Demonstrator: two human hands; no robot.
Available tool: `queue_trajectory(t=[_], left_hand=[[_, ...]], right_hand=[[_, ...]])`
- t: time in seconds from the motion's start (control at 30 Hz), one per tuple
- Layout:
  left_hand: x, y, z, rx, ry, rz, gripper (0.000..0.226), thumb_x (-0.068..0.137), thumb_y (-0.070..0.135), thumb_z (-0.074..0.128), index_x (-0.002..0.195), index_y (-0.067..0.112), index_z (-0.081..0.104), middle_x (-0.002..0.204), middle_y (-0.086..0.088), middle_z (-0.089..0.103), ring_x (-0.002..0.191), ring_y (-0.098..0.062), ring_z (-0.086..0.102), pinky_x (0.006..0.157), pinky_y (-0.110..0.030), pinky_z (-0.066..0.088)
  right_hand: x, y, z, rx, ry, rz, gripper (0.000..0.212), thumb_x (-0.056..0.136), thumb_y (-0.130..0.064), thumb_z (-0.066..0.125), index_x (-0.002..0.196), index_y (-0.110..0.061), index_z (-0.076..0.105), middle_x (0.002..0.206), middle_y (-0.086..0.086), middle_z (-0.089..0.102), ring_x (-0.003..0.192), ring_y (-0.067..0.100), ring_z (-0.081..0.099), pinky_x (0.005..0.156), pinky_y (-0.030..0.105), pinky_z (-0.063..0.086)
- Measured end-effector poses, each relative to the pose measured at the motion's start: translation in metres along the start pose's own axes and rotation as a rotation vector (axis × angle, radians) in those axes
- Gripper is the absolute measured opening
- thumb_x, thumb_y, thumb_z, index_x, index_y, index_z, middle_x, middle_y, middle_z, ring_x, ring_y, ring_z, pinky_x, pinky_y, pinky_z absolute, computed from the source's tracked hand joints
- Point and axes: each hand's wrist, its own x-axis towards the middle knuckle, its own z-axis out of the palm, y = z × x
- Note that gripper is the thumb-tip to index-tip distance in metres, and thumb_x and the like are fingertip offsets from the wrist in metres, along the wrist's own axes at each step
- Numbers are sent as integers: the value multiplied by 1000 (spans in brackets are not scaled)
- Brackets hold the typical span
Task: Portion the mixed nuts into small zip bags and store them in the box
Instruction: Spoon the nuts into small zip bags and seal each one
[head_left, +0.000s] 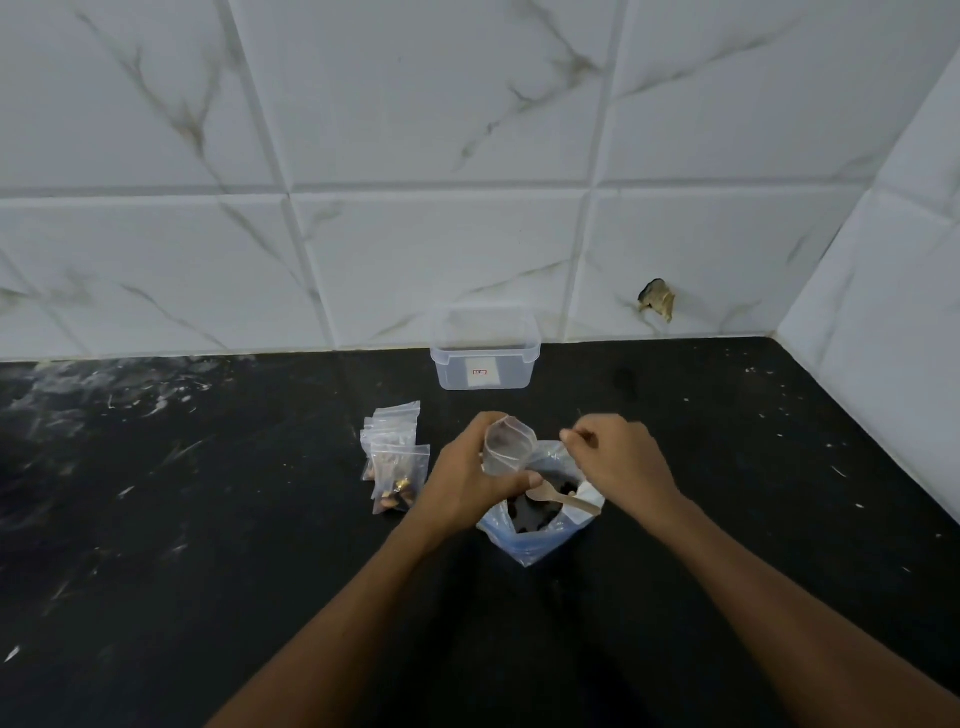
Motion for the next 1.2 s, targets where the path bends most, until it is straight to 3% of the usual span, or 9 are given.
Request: queue_trajectory(t=[0.1, 0.17, 0.37, 0.57, 0.67, 0.73, 0.93, 1.07, 1.2], left_hand=[[-5, -10, -6, -62, 24, -16, 56, 76, 32, 83, 119, 44, 48, 117, 18, 59, 110, 5, 56, 92, -24, 51], [-10, -17, -7, -79, 16, -33, 57, 76, 34, 83, 117, 48, 47, 119, 19, 57, 111, 5, 56, 92, -26, 52], [-19, -31, -6, -92, -65, -99, 62, 77, 39, 81, 124, 49, 43, 125, 18, 54, 115, 5, 54, 95, -28, 51], [-20, -32, 0, -152, -176, -126, 63, 74, 45, 78, 129, 40, 47, 127, 13, 57, 116, 3, 55, 100, -29, 49], [-17, -32, 5, -165, -210, -123, 67, 71, 50, 77, 131, 34, 49, 127, 11, 58, 117, 0, 56, 99, -30, 48], [-15, -33, 7, -159, -220, -131, 68, 72, 49, 77, 132, 33, 48, 127, 11, 57, 117, -2, 56, 99, -28, 48], [-15, -33, 11, -161, -198, -160, 64, 72, 50, 77, 128, 34, 51, 121, 12, 60, 114, -4, 58, 95, -27, 49], [-17, -32, 13, -179, -180, -179, 52, 76, 41, 77, 121, 43, 52, 116, 18, 61, 111, 2, 59, 96, -27, 48], [-19, -36, 14, -163, -162, -204, 55, 71, 53, 76, 120, 46, 51, 117, 22, 62, 112, 3, 58, 105, -39, 47]], right_hand=[[-4, 29, 22, -239, -133, 107, 21, 95, -39, 54, 96, -19, 60, 81, -4, 62, 71, 10, 60, 61, 25, 48], [-8, 39, 36, -201, -215, 161, 23, 93, -39, 57, 104, -19, 58, 91, -2, 64, 81, 13, 63, 72, 31, 55], [-3, 44, 53, -20, -189, 196, 12, 92, -22, 62, 104, -21, 60, 89, -3, 66, 80, 11, 66, 75, 32, 59], [12, 38, 33, -434, -7, -292, 9, 90, -21, 63, 98, -18, 65, 89, -1, 60, 78, 14, 62, 67, 26, 52], [21, 29, 23, -670, -51, -548, 17, 83, -20, 72, 98, -15, 67, 90, 4, 60, 75, 18, 61, 59, 26, 48], [26, 21, 20, -806, -167, -622, 21, 90, -18, 61, 110, -12, 63, 103, 8, 58, 88, 21, 60, 68, 30, 48], [45, 1, 21, -951, -399, -545, 26, 92, -19, 60, 116, -9, 60, 110, 9, 53, 95, 22, 57, 75, 33, 48], [59, -6, 22, -824, -518, -391, 24, 90, -17, 62, 114, -14, 59, 110, 8, 55, 93, 19, 56, 80, 31, 47], [66, -1, 24, -663, -521, -241, 17, 91, -11, 59, 109, -13, 59, 107, 8, 61, 94, 18, 60, 88, 32, 51]])
